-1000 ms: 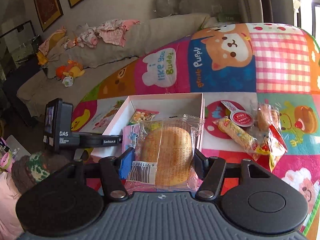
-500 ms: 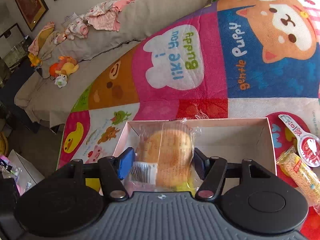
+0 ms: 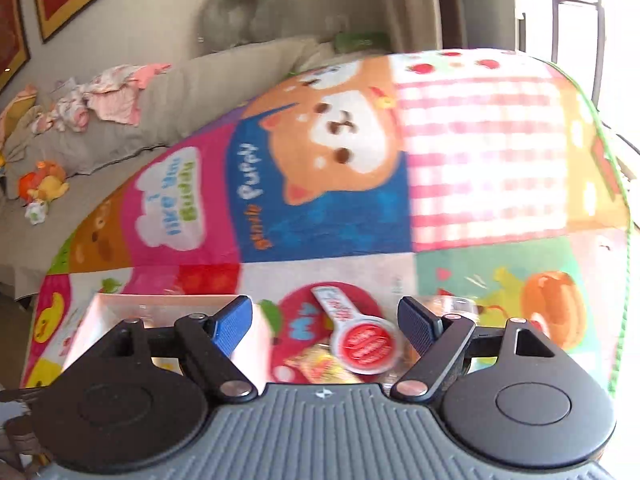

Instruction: Organize objects

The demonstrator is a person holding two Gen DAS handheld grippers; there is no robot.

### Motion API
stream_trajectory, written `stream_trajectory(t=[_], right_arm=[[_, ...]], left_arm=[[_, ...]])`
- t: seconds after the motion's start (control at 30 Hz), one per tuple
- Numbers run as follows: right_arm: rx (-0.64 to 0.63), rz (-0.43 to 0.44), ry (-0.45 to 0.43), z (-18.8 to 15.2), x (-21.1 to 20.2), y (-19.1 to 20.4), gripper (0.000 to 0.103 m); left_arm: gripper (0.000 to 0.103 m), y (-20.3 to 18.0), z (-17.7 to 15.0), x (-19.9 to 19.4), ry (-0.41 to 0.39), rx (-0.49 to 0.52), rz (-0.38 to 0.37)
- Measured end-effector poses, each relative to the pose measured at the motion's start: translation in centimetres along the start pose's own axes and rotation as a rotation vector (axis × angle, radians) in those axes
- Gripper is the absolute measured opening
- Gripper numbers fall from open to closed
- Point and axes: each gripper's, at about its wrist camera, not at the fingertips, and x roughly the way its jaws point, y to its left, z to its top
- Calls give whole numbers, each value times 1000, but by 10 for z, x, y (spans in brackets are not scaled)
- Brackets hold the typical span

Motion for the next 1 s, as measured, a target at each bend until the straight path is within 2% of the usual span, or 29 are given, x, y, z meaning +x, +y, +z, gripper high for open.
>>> stream_trajectory(t=[0.1, 0.2, 0.33, 0.43, 0.5, 0.53, 0.57, 0.63, 0.73, 0.8, 0.83, 0.9, 1.0], right_arm=[[41, -47, 22, -8, 17, -28, 80], [123, -59, 36, -10, 39, -50, 81], [152, -96, 74, -10, 75, -62, 85], [157, -85, 118, -15, 94, -66, 85], [154, -58, 146, -22, 95, -68, 71], [159, -39, 146, -26, 90, -70, 63], [158, -31, 150, -31, 84, -71, 59], [140, -27, 164, -43, 70, -71, 55], [123, -13, 197, -68, 41, -70, 55], [135, 36, 239, -84, 23, -69, 55], [127, 87, 266, -92, 12, -67, 57], [81, 154, 271, -100, -7, -59, 64], [-60, 89, 175, -95, -31, -41, 72]], left_arm=[[19, -1, 1, 0, 4, 2, 6], [19, -2, 1, 0, 6, 5, 11], [19, -1, 2, 1, 9, -1, 12], [19, -1, 2, 0, 13, -3, 11], [19, -1, 2, 0, 13, -1, 11], [19, -1, 2, 0, 13, 0, 12], [19, -1, 2, 0, 13, 1, 12], [19, -1, 2, 0, 12, 0, 11], [19, -1, 2, 0, 11, -3, 8], [19, -1, 2, 0, 11, -3, 7], [19, -1, 2, 0, 11, -3, 7], [19, 0, 2, 0, 11, -3, 7], [19, 0, 2, 0, 9, -7, 7]])
